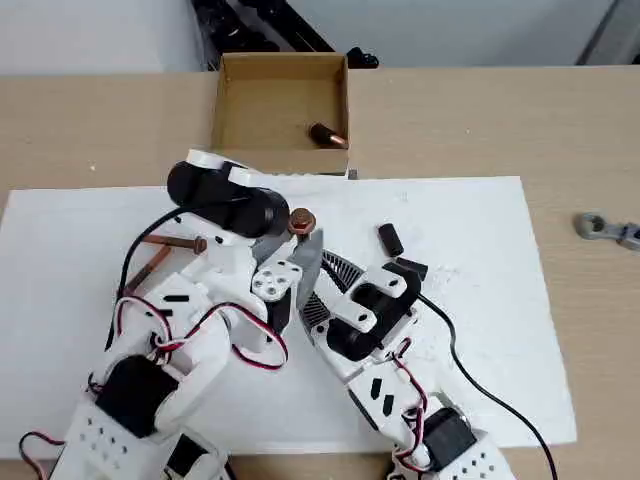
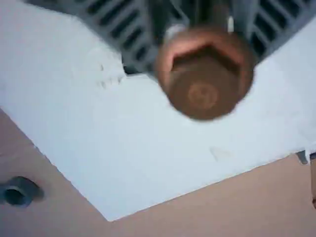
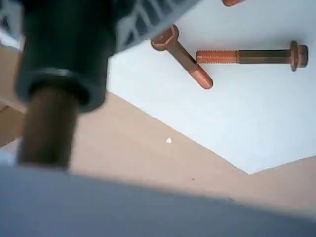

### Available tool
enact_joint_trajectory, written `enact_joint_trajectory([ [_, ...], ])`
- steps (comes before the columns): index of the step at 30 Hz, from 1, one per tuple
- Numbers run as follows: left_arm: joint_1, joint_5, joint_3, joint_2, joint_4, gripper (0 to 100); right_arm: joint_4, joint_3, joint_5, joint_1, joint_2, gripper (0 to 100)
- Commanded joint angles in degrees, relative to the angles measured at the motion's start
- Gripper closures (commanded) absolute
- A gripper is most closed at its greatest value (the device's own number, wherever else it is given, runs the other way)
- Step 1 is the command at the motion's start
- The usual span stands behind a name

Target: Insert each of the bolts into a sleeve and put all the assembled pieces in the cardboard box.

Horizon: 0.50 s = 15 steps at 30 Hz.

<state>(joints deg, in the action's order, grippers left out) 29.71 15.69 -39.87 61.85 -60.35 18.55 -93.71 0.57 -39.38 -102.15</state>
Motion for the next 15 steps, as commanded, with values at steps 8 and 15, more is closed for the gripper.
enact_joint_trajectory([
  [8, -1.5, 1.4, 10.2, -0.3, -12.6, 81, -0.9, 3.7, 2.8, 0.1, -0.2, 99.4],
  [15, -11.7, -6.9, 15.1, -0.2, -12.4, 94, -0.9, 9.2, 2.8, 2.6, 2.9, 99.4],
])
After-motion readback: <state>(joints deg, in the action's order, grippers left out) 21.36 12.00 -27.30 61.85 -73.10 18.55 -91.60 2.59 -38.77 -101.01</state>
